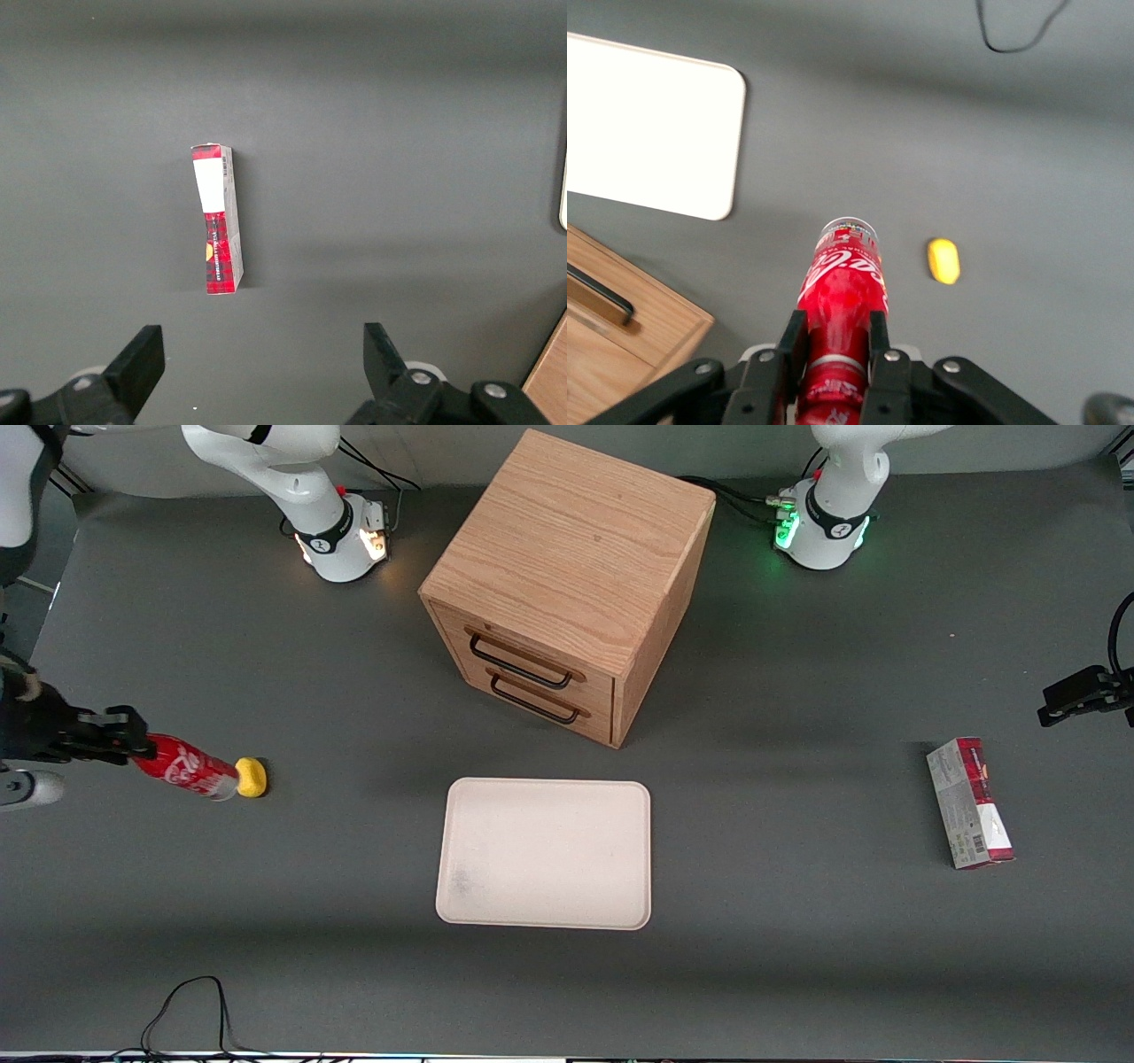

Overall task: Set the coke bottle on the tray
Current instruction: 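Lift the bottle with the right gripper and pull it back, then carry the bottle with the right gripper over the white tray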

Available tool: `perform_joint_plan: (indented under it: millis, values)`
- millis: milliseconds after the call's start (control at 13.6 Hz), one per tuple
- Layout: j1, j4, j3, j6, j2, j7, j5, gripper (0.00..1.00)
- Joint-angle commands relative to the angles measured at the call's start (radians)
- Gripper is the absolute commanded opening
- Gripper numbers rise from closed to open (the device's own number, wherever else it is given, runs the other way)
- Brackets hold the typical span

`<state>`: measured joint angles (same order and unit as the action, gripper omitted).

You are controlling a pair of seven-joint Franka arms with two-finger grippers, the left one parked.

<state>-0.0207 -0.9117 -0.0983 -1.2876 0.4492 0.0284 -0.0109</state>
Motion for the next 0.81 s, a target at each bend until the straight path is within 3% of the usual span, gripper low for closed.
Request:
perform_joint_plan:
  millis: [0,367,734]
  values:
    - [-0.048,-0.006,-0.055,-0.038,-0.003,-0.146,0.003,0.0]
    - [-0.247,-0.006,-0.054,-0.081,0.037,-0.362,-0.024,0.0]
    - [-0.314,-0.007,-0.054,-0.136,0.081,-0.461,-0.026,0.0]
